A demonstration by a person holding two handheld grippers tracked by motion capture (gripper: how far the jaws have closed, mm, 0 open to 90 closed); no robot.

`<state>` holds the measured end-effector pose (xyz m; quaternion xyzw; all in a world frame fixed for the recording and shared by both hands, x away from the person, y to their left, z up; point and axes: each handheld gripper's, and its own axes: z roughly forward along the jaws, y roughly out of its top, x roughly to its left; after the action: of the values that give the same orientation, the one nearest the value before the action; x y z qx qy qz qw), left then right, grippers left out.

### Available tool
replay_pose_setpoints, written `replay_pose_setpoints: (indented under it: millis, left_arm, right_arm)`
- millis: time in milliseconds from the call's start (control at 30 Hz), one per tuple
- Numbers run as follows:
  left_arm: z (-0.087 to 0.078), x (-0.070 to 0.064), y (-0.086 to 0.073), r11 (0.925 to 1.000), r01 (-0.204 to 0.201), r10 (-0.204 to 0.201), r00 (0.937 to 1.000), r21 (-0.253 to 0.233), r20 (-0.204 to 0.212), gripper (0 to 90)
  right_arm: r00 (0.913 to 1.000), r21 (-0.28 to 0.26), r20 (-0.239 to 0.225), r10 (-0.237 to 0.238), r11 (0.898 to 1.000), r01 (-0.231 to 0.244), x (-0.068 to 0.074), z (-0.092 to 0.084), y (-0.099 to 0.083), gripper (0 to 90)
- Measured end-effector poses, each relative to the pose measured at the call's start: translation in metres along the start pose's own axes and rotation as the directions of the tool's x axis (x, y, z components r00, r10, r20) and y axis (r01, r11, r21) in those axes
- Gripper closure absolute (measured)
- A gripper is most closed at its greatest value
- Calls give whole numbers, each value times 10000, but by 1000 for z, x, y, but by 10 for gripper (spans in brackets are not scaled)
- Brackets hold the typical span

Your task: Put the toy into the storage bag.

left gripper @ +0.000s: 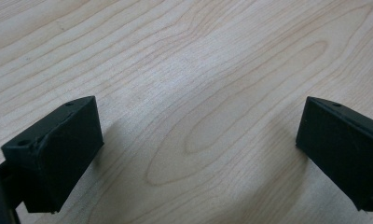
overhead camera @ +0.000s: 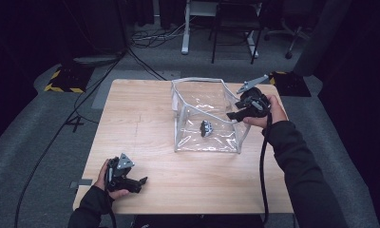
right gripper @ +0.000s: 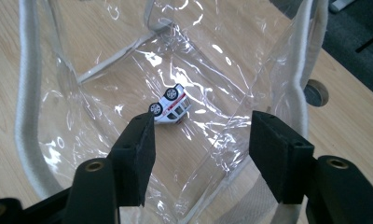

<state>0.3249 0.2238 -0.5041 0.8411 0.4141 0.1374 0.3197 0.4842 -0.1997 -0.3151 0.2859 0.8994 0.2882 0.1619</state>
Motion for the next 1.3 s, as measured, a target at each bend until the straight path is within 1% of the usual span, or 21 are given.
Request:
replay_pose_setpoints:
  millis: [33, 67, 100, 200, 267, 333, 367, 433, 467, 500, 600, 667, 700, 900, 1000, 1033, 1067, 1100, 1167, 1267, 1300]
  left_arm:
    - [0, 0, 0, 10000, 0, 0, 10000, 1, -1, 7]
    - [0, 0, 0, 10000, -42, 42, 10000, -7, -33, 6]
    - [0, 1, 0, 9999, -136, 136, 9999, 7, -42, 6]
    - [0, 1, 0, 10000, -93, 93, 10000, -1, -34, 7]
    - [0, 0, 0, 10000, -62, 62, 10000, -15, -52, 6]
    - [0, 1, 0, 9999, -127, 127, 9999, 7, -40, 6]
    - [0, 1, 0, 9999, -128, 128, 9999, 3, -48, 6]
    - [0, 1, 0, 9999, -109, 109, 9999, 5, -35, 6]
    - [0, 1, 0, 9999, -109, 109, 9999, 5, -35, 7]
    - [0, 1, 0, 10000, -88, 88, 10000, -4, -38, 7]
    - [0, 0, 0, 10000, -17, 17, 10000, 2, -7, 7]
    - [0, 1, 0, 9999, -128, 128, 9999, 7, -39, 6]
    - [0, 1, 0, 9999, -127, 127, 9999, 5, -43, 6]
    - [0, 1, 0, 9999, -130, 130, 9999, 6, -45, 6]
    - [0, 1, 0, 9999, -161, 161, 9998, -7, -77, 7]
    - [0, 1, 0, 9999, -124, 124, 9999, 5, -38, 7]
    - [0, 1, 0, 9999, -150, 150, 9999, -2, -67, 7]
    - [0, 1, 0, 9999, -150, 150, 9999, 1, -67, 6]
    - [0, 1, 0, 9999, -129, 129, 9999, 6, -42, 6]
    - [0, 1, 0, 9999, -130, 130, 9999, 6, -44, 6]
    - [0, 1, 0, 9999, -153, 153, 9999, 2, -67, 6]
  right_arm:
    - [10000, 0, 0, 0, 10000, 0, 0, 0, 0, 417]
    - [9999, -136, -15, 150, 9998, -150, 1, 0, 0, 416]
    - [9998, -257, 88, 150, 9996, -148, 1, -2, 0, 410]
    - [9998, -386, 148, 124, 9992, -118, 0, -3, -1, 395]
    - [9995, -490, 230, 221, 9986, -209, 0, -3, -1, 394]
    - [9992, -736, 299, 268, 9970, -245, 0, -5, -2, 396]
    - [9987, -998, 377, 349, 9945, -310, 1, -8, -2, 388]
    - [9983, -1098, 432, 400, 9933, -350, 1, -10, -2, 381]
    - [9983, -1098, 432, 400, 9933, -350, 1, -10, -2, 381]
    - [9977, -1317, 539, 412, 9907, -338, 1, -13, -2, 372]
    - [9972, -1450, 604, 435, 9888, -344, 1, -15, -2, 365]
    - [9968, -1626, 682, 408, 9863, -292, 2, -18, -2, 368]
    - [9967, -1731, 791, 191, 9849, -51, 0, -20, -3, 377]
    - [9942, -1935, 1014, 360, 9810, -158, 0, -24, -4, 338]
    - [9924, -2212, 1127, 494, 9749, -234, 0, -26, -6, 334]
    - [9918, -2231, 1204, 432, 9747, -154, -2, -28, -7, 338]
    - [9913, -2313, 1207, 533, 9726, -242, -2, -29, -7, 337]
    - [9906, -2444, 1277, 492, 9695, -166, -3, -31, -8, 329]
    - [9901, -2447, 1289, 551, 9694, -221, -3, -31, -9, 322]
    - [9882, -2654, 1374, 680, 9637, -294, -6, -33, -11, 298]
    - [9870, -2616, 1440, 714, 9646, -316, -6, -34, -11, 295]
